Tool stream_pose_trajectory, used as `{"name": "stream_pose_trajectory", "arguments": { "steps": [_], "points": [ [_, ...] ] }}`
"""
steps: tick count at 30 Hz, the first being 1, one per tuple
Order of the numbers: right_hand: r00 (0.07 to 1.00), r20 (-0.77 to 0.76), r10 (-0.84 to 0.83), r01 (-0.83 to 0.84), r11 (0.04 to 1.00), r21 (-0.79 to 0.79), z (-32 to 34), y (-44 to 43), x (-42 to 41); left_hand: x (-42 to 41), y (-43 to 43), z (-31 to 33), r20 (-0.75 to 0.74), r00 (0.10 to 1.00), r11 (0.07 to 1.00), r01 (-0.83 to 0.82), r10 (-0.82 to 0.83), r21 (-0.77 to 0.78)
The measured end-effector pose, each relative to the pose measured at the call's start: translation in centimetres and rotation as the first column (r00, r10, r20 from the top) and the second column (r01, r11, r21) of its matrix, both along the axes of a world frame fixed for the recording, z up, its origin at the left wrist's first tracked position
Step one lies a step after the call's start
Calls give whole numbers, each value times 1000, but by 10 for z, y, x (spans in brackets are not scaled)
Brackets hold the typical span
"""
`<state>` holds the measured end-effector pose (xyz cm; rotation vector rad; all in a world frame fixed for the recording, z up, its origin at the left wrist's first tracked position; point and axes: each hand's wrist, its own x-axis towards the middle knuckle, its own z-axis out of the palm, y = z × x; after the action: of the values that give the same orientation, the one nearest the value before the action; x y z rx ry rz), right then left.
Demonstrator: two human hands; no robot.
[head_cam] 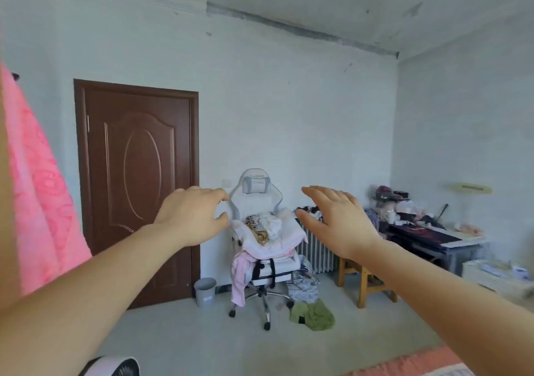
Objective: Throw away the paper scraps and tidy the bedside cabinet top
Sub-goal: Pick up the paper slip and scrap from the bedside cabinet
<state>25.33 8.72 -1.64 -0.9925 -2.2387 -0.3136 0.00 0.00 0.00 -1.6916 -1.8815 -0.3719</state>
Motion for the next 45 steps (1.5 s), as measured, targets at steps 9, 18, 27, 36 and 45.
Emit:
{"name": "stream_pose_trajectory", "arguments": {
  "steps": [9,18,27,36,45],
  "points": [
    [998,59,1,-1,1000,-13,-18,126,-110,-100,116,-20,49,999,999,-3,5,-48],
    [997,74,38,-43,997,64,0,307,-196,-179,280,4,11,998,998,-58,59,-3],
    [999,44,17,-20,997,74,16,459,-254,-245,418,19,52,996,995,-75,72,62],
    [974,69,-214,205,972,114,-4,609,-266,-280,635,14,25,991,988,132,-134,81],
    [832,57,-553,552,833,24,-13,736,-204,-229,869,10,78,897,900,431,-434,59]
  ]
}}
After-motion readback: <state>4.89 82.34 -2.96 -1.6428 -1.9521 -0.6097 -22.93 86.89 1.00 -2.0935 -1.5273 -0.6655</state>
